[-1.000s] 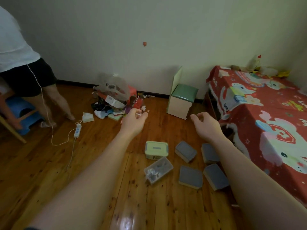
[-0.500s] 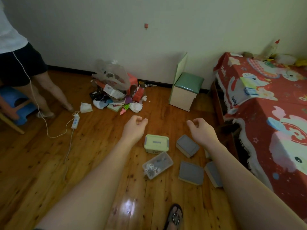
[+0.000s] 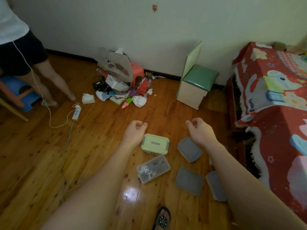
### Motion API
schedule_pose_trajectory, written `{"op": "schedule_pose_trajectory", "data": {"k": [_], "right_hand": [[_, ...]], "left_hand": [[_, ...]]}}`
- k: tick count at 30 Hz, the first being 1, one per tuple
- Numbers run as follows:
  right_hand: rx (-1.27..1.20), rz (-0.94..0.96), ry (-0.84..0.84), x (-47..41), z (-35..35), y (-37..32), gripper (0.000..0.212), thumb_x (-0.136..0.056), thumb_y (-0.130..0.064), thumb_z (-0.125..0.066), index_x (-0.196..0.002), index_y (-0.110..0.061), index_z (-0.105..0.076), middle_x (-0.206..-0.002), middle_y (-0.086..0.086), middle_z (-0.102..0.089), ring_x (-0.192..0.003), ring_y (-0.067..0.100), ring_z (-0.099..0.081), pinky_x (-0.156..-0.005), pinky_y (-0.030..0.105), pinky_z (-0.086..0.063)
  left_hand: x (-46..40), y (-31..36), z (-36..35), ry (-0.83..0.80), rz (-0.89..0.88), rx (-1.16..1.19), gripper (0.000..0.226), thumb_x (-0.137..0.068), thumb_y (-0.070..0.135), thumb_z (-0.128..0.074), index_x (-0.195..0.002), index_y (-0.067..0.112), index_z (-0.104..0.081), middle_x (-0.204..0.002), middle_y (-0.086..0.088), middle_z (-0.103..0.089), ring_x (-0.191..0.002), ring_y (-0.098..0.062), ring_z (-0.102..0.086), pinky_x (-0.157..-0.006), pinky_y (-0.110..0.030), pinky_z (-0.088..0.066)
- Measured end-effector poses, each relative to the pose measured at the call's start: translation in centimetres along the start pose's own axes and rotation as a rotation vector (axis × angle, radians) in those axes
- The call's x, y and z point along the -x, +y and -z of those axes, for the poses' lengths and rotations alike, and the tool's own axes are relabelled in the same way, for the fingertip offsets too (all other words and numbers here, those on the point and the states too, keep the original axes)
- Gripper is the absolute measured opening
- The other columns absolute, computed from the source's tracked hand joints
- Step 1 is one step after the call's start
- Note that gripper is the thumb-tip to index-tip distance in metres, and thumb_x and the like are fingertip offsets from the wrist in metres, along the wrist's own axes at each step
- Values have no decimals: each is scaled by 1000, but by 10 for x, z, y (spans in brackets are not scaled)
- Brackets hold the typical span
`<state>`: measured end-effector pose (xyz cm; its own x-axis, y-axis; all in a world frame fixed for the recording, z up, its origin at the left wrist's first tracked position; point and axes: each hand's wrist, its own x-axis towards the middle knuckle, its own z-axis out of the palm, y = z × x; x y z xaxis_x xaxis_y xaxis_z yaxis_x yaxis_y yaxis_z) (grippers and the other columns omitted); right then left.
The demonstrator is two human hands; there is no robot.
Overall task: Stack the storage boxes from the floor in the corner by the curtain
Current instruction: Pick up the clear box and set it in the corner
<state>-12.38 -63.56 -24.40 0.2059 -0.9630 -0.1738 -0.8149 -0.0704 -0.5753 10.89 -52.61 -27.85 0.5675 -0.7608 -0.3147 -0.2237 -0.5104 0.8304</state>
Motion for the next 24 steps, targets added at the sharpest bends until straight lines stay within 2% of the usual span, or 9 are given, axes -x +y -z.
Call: {"op": "schedule_pose_trajectory", "data": {"k": [3, 7, 11, 13, 15, 17, 19, 21, 24], "right_hand": [[-11, -2, -36, -22, -2, 7, 58, -99, -55, -43, -140, -15, -47, -93, -8, -58, -67, -4, -45, -54, 16, -31], [-35, -3, -107, -47, -9, 15, 59, -99, -54, -43, -141, -14, -46, -111, 2, -64, -90, 14, -56, -73, 27, -42], [-1, 4, -179, -77, -33, 16, 58, -100, -53, -43, -141, -13, -46, -118, 8, -64, -91, 16, -55, -77, 30, -42], [3, 21, -185, -75, -33, 13, 57, -100, -52, -43, -141, -12, -46, -116, 8, -64, -85, 14, -56, -73, 27, -42], [14, 21, -180, -82, -39, 12, 55, -101, -51, -43, -141, -13, -46, -104, 2, -61, -71, 4, -50, -61, 22, -38], [37, -2, -205, -94, -55, 11, 55, -101, -51, -43, -141, -13, -46, -101, -1, -58, -69, 2, -48, -58, 19, -36], [58, -15, -220, -103, -69, 11, 56, -101, -51, -43, -140, -11, -46, -111, 6, -63, -83, 13, -57, -67, 24, -41], [88, -42, -240, -111, -85, 12, 55, -101, -50, -43, -140, -10, -46, -118, 10, -63, -98, 23, -59, -75, 30, -42], [129, -110, -244, -129, -120, 13, 53, -101, -49, -43, -137, -11, -47, -112, 9, -64, -88, 20, -55, -73, 33, -45]], "left_hand": [[-10, 2, -13, 25, 32, 9, 29, -92, 51, -54, -112, 30, -55, -106, 14, -60, -99, -14, -64, -90, -43, -53], [-21, -4, -24, 45, 89, 28, 34, -94, 48, -53, -117, 23, -57, -113, 6, -62, -101, -16, -63, -92, -40, -51], [-43, -24, -34, 56, 176, 45, 32, -96, 44, -53, -117, 19, -57, -112, 2, -64, -103, -17, -62, -90, -36, -48], [-38, -27, -34, 63, 175, 68, 32, -97, 41, -53, -117, 18, -58, -110, 1, -64, -102, -17, -62, -87, -35, -48], [-44, -34, -35, 68, 178, 70, 31, -97, 40, -54, -117, 17, -58, -108, 0, -65, -100, -16, -62, -77, -30, -45], [-60, -49, -38, 45, 211, 70, 31, -96, 42, -53, -117, 19, -57, -107, 0, -65, -100, -16, -61, -77, -29, -45], [-73, -63, -41, 17, 238, 77, 32, -96, 44, -52, -118, 21, -56, -108, 1, -64, -102, -16, -60, -85, -33, -47], [-89, -77, -44, -4, 257, 85, 32, -95, 45, -52, -117, 22, -56, -106, 2, -65, -101, -15, -60, -82, -31, -45], [-119, -103, -51, -49, 283, 96, 31, -94, 42, -54, -117, 22, -57, -107, 5, -64, -98, -13, -61, -76, -28, -46]]}}
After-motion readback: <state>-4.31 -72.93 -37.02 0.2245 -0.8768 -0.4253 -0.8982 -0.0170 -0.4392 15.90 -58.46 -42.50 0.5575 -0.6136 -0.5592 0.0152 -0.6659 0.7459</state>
